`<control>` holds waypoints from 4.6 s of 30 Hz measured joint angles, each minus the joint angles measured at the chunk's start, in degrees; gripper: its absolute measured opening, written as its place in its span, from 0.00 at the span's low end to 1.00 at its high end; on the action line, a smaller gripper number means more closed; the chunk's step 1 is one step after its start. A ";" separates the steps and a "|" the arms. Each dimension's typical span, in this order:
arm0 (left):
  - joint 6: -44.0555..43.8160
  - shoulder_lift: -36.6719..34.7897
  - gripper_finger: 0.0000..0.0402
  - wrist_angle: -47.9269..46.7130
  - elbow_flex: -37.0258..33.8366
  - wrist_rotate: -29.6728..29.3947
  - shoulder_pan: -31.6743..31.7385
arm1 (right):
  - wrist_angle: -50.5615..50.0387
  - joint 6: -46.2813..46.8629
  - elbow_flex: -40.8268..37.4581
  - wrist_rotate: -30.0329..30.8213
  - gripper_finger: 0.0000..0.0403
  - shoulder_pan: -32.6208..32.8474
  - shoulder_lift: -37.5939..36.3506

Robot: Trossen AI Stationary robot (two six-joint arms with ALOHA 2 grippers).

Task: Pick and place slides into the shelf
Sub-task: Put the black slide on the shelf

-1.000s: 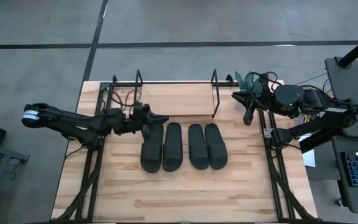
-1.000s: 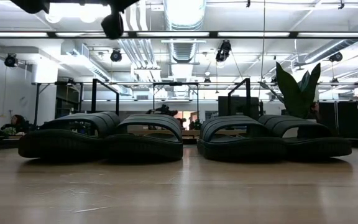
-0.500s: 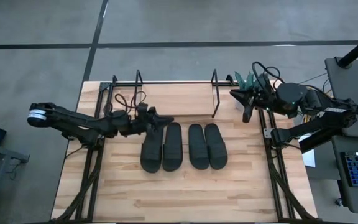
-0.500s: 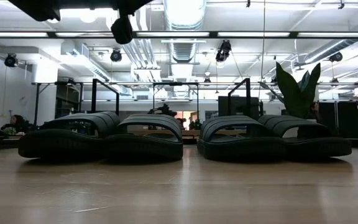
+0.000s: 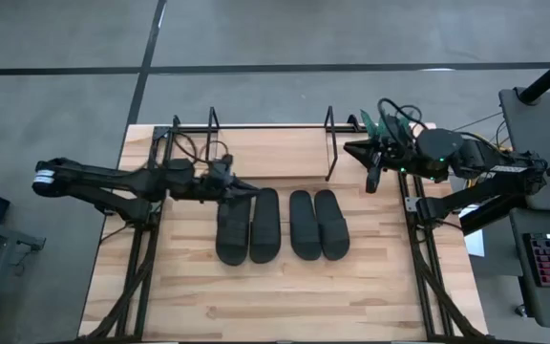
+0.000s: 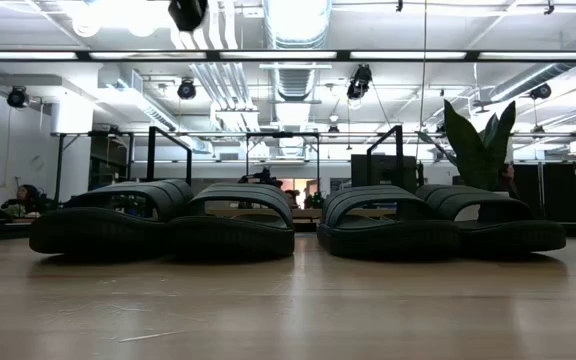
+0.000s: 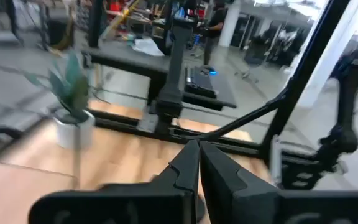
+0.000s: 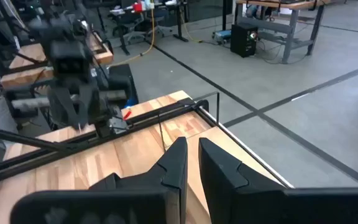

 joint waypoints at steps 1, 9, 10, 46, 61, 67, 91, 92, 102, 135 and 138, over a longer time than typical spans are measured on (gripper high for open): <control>1.80 -0.97 0.00 -1.51 0.78 -0.32 0.00 | -0.07 0.00 0.00 -0.33 0.08 0.00 0.33; 7.89 -9.16 0.00 -1.98 1.28 -3.06 0.02 | -0.16 -3.01 -0.04 -5.06 0.15 0.04 2.70; 7.89 -10.09 0.00 -1.96 1.03 -4.26 0.02 | -0.08 -3.04 -0.04 -5.73 0.18 0.04 2.97; 7.69 -9.28 0.00 -8.34 0.28 -10.43 0.02 | -30.19 9.43 -0.33 -25.65 0.41 10.16 14.91; 7.69 -9.82 0.00 -8.38 0.29 -10.41 0.02 | -30.54 2.33 -1.10 -24.03 0.42 13.18 26.80; 7.63 -9.77 0.00 -8.46 0.28 -10.21 0.00 | -20.31 2.04 -3.72 -32.82 0.41 11.97 28.01; 7.74 -10.62 0.00 -8.70 0.28 -10.08 -0.02 | -16.44 -17.46 -14.28 -48.77 0.38 -11.71 27.90; 7.73 -10.62 0.00 -8.73 0.28 -10.08 -0.02 | -16.44 -18.15 -14.58 -49.44 0.38 -12.35 28.04; 7.67 -10.62 0.00 -11.61 0.16 -10.10 -0.04 | -16.49 -24.93 -17.85 -49.56 0.38 -15.17 31.50; 7.79 -10.62 0.00 -12.52 -0.37 -10.31 -0.02 | -17.18 -18.01 -18.19 -66.20 0.25 -15.10 38.15; 7.80 -10.62 0.00 -12.52 -0.37 -10.46 -0.02 | -17.12 -17.99 -18.48 -66.24 0.24 -15.10 38.15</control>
